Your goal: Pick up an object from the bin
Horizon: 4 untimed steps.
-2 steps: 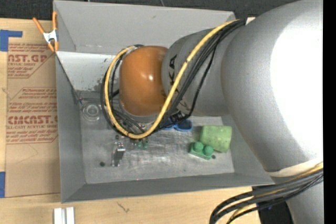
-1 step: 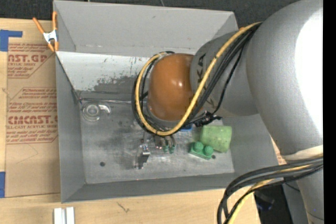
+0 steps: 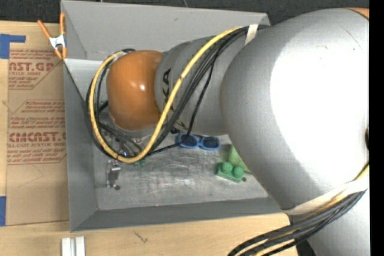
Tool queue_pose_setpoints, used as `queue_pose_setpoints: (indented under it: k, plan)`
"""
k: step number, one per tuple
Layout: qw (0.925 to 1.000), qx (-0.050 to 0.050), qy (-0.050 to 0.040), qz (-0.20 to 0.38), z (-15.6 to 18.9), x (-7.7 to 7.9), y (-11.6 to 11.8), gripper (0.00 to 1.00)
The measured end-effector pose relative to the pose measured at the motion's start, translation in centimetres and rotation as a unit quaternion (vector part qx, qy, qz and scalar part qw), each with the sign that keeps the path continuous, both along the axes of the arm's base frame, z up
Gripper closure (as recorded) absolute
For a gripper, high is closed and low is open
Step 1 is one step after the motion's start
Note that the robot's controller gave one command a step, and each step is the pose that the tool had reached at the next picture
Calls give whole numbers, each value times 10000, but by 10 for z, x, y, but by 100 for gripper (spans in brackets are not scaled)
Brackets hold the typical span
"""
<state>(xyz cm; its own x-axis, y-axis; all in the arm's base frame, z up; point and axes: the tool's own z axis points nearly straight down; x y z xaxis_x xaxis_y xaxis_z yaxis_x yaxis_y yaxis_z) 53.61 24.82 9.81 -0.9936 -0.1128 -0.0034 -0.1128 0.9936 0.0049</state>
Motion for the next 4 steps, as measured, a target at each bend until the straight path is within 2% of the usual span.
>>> queue_pose_setpoints:
  k: [1, 2, 3, 4]
  plan:
    - [9929, -20, -38, 1189, 145, 11, -60, 0]
    - [9631, -25, 30, 2693, 47, -55, -52, 0]
    - [9618, -26, -14, 2736, 12, 22, -51, 0]
    - [9595, -42, 15, 2817, 27, -17, -181, 0]
